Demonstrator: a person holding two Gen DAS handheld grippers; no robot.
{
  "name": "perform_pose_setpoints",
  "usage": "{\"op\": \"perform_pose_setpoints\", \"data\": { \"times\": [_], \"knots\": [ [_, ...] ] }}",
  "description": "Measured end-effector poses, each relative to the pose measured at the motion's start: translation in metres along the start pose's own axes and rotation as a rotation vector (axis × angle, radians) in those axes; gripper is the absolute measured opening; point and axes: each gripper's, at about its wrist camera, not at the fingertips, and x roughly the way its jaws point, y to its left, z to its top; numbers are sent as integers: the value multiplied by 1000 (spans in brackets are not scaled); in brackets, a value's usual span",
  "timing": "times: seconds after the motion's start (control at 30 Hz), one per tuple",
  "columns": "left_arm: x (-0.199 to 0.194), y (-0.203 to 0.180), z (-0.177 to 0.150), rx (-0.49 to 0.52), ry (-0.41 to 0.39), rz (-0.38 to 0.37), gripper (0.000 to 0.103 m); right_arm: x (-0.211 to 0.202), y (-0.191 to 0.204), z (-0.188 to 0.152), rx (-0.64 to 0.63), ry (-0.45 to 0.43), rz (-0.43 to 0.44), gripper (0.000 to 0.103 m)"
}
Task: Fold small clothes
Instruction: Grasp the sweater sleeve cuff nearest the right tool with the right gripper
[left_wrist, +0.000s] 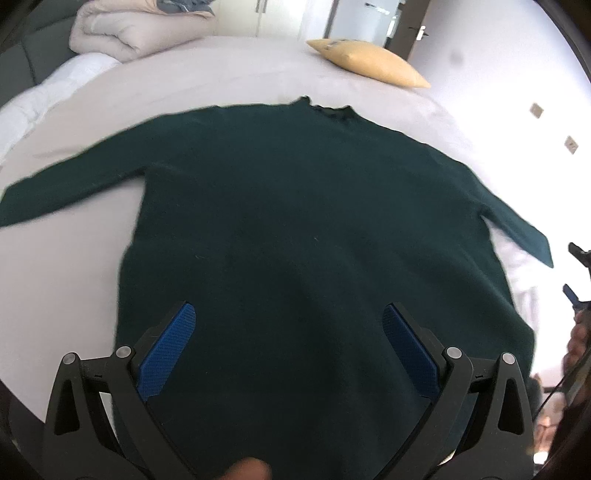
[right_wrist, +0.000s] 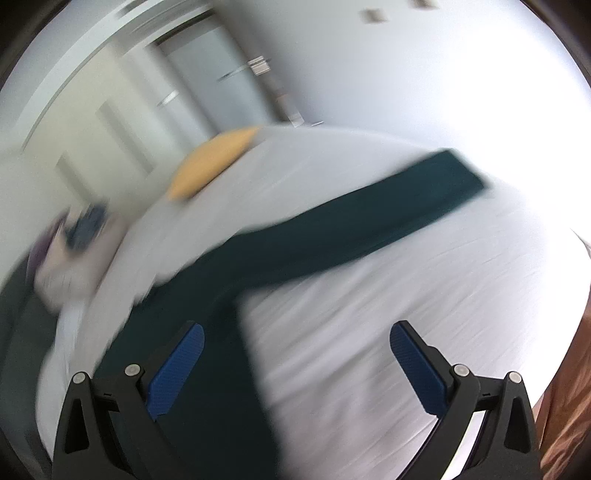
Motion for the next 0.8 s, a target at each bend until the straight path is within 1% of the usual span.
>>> {"op": "perform_pose_setpoints", "data": {
  "times": [0.07,0.1,0.13,0.2,0.23,0.3,0.37,0.47,0.53,0.6,0.63,0.67,0.7,0.73,0.77,0.8],
  "knots": [
    [1,-1,4,0,-21,10,103,8,-33,19,90,-25,-10,103],
    [4,-2,9,-3,-29,10,103,16,-58,34,164,-34,-25,103],
    [7,-3,14,-8,-37,11,103,21,-69,40,196,-35,-27,103],
    [9,-5,21,-15,-50,6,103,38,-102,59,299,-38,-35,103],
    [13,-7,27,-16,-59,2,103,44,-111,62,329,-37,-36,103],
    [18,-12,36,-12,-74,-3,103,61,-133,73,425,-22,-40,97],
    [22,-19,45,-6,-86,-17,103,66,-138,80,454,-47,-31,97],
    [31,-28,53,1,-81,-66,103,75,-133,97,433,-77,-53,97],
    [40,-34,60,3,-73,-104,103,83,-122,102,406,-91,-61,95],
    [47,-40,64,10,-66,-129,103,89,-121,105,383,-104,-80,82],
    [51,-43,66,17,-63,-142,103,90,-121,105,385,-109,-84,79],
    [53,-45,67,23,-62,-150,103,91,-119,106,388,-116,-81,70],
    [56,-47,68,29,-59,-161,103,91,-119,107,384,-118,-77,55],
    [60,-49,70,35,-55,-173,103,90,-122,108,379,-110,-73,47],
    [64,-50,72,38,-51,-184,103,90,-122,108,377,-100,-78,34],
    [66,-52,74,39,-48,-196,103,88,-119,108,370,-95,-90,23]
  ]
}}
